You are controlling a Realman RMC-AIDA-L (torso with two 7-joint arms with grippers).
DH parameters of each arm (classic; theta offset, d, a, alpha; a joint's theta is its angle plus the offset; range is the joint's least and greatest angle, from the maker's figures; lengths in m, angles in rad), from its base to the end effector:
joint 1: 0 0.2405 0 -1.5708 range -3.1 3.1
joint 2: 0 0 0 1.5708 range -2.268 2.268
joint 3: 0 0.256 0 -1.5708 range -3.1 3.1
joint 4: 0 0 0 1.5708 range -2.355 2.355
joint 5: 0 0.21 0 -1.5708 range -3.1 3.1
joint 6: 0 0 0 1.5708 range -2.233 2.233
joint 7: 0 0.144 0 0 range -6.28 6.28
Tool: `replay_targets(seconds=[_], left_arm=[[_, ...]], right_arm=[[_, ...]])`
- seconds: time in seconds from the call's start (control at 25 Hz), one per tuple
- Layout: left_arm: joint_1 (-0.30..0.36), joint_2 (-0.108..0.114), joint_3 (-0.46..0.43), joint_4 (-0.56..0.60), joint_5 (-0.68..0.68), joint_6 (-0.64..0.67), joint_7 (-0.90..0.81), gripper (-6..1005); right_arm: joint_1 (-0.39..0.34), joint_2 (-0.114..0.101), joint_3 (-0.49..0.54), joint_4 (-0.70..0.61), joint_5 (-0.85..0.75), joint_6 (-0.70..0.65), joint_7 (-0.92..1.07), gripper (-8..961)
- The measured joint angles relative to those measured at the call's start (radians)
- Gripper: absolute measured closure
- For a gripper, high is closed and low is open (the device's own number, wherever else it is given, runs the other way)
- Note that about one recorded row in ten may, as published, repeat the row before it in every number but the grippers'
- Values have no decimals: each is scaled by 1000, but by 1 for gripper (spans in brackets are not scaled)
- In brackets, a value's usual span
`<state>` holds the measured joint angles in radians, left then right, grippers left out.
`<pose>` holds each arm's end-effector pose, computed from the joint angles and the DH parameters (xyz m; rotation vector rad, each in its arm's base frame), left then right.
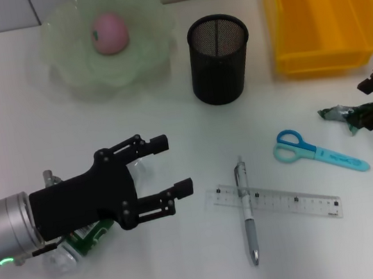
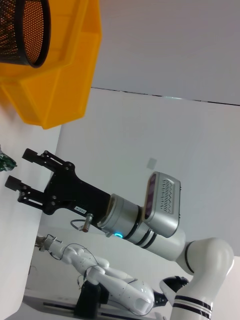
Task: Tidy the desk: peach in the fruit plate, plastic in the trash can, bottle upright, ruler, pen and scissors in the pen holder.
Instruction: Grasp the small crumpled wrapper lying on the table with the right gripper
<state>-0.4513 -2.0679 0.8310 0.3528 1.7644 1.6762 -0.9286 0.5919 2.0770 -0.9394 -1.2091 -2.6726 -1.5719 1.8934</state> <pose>-0.2674 0.2689 -0.0400 -2.7496 -0.3573 -1.0208 0.2522 0.3626 0.0540 -2.6825 0.6042 -0.4505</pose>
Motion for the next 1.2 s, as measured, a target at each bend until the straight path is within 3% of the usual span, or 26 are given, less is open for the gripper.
replay_targets(seconds=[0.56, 1.2], left_arm=[[0, 0, -4, 0, 0, 2, -7, 184], [2, 3, -6, 3, 0, 11, -5, 184]], right_arm=[[2, 0, -37, 90, -1, 103, -4, 226], [14, 1, -75, 147, -1, 169, 2, 314]])
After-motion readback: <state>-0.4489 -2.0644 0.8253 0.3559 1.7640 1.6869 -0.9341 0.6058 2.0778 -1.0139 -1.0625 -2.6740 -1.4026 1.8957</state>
